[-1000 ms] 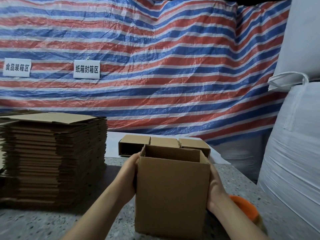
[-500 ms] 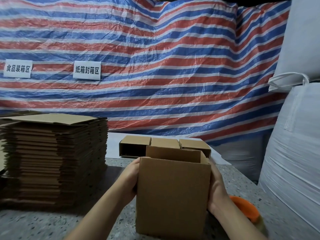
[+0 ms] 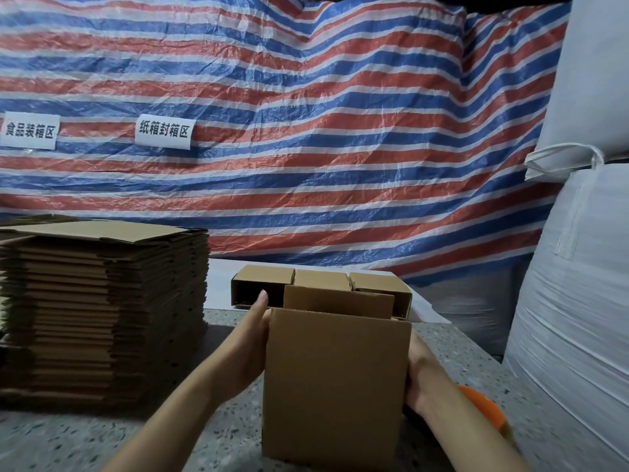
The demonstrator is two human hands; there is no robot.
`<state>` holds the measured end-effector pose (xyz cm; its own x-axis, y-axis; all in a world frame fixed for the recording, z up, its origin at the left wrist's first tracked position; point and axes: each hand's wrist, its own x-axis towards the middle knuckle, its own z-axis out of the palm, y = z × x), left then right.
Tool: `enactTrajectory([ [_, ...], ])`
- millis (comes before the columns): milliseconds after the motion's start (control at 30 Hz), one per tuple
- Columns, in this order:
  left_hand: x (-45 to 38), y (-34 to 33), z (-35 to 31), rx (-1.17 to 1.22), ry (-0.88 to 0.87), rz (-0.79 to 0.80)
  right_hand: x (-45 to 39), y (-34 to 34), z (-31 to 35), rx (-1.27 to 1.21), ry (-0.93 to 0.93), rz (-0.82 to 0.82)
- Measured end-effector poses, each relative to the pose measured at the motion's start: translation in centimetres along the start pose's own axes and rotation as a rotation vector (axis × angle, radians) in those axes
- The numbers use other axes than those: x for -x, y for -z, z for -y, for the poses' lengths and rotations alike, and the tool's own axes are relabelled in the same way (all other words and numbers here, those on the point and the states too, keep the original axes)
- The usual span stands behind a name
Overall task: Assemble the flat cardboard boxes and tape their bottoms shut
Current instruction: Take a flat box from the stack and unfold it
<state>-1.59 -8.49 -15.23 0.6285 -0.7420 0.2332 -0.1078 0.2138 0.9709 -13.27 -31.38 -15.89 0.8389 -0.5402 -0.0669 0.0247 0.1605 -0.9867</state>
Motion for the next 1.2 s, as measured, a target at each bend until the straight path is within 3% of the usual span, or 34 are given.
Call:
enactTrajectory([
  [167, 0.3, 1.0, -0.5, -0.079, -0.032, 0.115, 0.0, -0.1, -0.2, -0.063, 0.020, 0.010],
  [400, -0.5, -0.7, 0.3, -0.082, 0.003, -0.167, 0.4, 0.3, -0.8, -0.189, 0.087, 0.089],
  [633, -0.8, -2.1, 0.3, 0.062, -0.023, -0.310, 1.6, 0.6, -0.5, -0.147, 0.176, 0.201],
  [833, -1.0, -2.7, 0.5, 0.113, -0.054, -0.255, 1.4, 1.3, 0.0, -0.177, 0.155, 0.311],
  [967, -1.1, -2.5, 0.5, 0.155, -0.048, -0.209, 1.1, 1.4, -0.1, -0.160, 0.204, 0.286],
  [1200, -0.6, -2.4, 0.7, 0.115, -0.010, -0.291, 1.5, 1.7, 0.1, -0.132, 0.270, 0.231],
])
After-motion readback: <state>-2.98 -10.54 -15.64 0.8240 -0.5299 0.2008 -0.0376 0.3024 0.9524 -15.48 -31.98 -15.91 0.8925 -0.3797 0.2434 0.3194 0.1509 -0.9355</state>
